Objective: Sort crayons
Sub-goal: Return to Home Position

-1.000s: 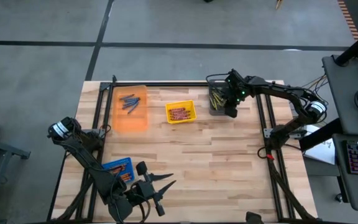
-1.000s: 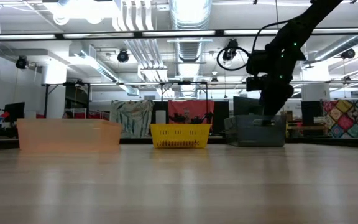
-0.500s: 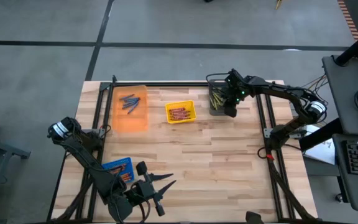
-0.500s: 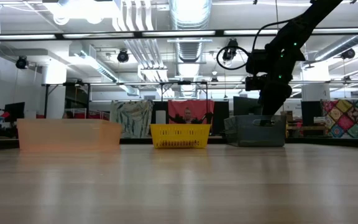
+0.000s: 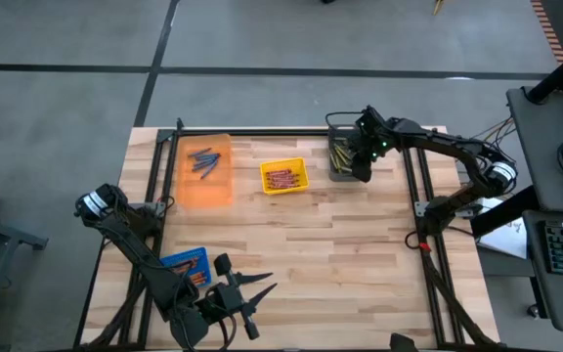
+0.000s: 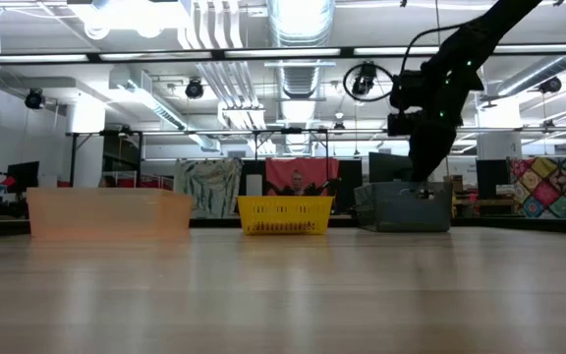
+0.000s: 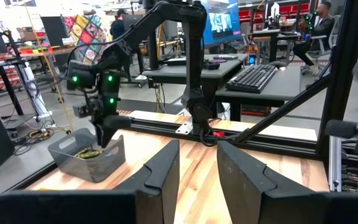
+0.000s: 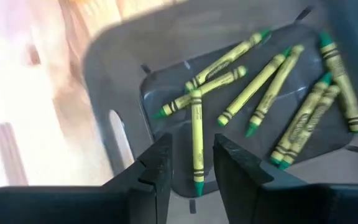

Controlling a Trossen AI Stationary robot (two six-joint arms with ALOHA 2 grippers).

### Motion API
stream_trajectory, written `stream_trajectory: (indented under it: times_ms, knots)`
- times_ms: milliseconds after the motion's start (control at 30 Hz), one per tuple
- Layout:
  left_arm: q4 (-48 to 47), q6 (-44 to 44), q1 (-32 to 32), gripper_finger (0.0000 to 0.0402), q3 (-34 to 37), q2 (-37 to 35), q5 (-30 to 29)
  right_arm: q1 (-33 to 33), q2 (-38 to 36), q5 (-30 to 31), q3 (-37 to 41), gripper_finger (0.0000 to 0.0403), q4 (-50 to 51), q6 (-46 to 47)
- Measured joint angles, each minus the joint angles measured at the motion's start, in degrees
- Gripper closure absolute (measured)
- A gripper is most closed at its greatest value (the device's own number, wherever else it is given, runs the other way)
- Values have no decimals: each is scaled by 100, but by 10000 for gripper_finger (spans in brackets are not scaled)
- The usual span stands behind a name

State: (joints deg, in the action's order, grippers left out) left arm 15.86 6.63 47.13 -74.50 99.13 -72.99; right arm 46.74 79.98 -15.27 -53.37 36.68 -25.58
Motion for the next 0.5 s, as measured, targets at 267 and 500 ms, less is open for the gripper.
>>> stream_trajectory:
  times_ms: [267,500]
  knots:
    - [-2,-137,-3,311,0,0,2,-312,-1130,-769,-49,313,40,545]
    - [-13,-725,-10,311,0,0,17,-1521,-2266,-919,-39,314,10,1198]
